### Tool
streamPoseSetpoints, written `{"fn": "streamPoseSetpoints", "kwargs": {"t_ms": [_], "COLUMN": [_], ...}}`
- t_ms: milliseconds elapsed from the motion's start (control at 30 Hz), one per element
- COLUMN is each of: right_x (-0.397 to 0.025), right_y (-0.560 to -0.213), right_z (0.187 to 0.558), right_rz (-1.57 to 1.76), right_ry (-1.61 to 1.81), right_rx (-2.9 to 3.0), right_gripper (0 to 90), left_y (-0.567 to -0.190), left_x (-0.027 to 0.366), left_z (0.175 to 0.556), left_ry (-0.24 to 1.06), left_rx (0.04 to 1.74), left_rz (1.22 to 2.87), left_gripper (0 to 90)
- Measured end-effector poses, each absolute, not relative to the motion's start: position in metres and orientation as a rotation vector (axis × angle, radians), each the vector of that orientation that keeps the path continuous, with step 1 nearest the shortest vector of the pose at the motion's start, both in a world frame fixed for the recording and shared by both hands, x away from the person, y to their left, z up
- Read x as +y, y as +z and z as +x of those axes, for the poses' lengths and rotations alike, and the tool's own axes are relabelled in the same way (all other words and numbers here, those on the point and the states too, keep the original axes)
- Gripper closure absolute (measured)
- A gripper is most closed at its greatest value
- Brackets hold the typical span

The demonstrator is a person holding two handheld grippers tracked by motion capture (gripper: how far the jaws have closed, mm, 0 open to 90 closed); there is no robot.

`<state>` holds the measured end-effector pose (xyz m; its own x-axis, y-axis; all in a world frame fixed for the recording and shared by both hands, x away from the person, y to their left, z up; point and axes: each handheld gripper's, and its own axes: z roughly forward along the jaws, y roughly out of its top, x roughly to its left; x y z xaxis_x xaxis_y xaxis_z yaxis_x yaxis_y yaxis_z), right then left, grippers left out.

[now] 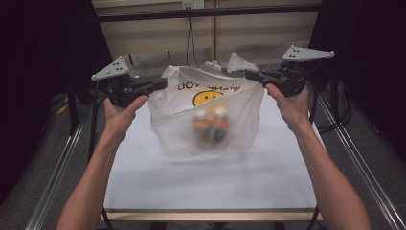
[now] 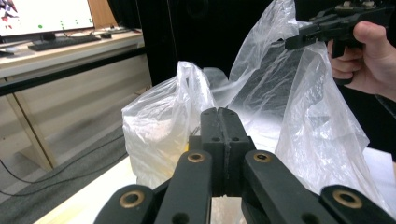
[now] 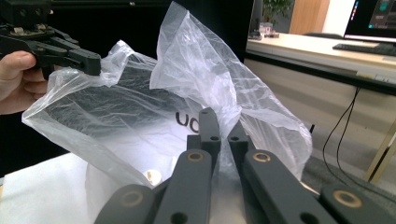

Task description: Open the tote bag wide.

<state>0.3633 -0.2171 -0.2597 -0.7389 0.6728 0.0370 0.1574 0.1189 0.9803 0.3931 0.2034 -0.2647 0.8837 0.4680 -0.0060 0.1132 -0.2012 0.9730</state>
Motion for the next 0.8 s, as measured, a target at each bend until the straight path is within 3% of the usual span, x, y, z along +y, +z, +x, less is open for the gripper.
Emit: {"fn": "streamPoseSetpoints", "kwargs": {"t_ms": [800], "right_x": [-0.223], "right_y": [-0.310], "right_z": [0.359], "right_rz": [0.862], "right_ry": [1.673], "right_rx": [2.017], "right_gripper": [90.0], "left_y": [-0.306], "left_x": [0.189], "left_z": [0.397], "left_ry": [0.292], "left_rx": [0.469], "left_rz": [1.800], "left_gripper": [90.0]}}
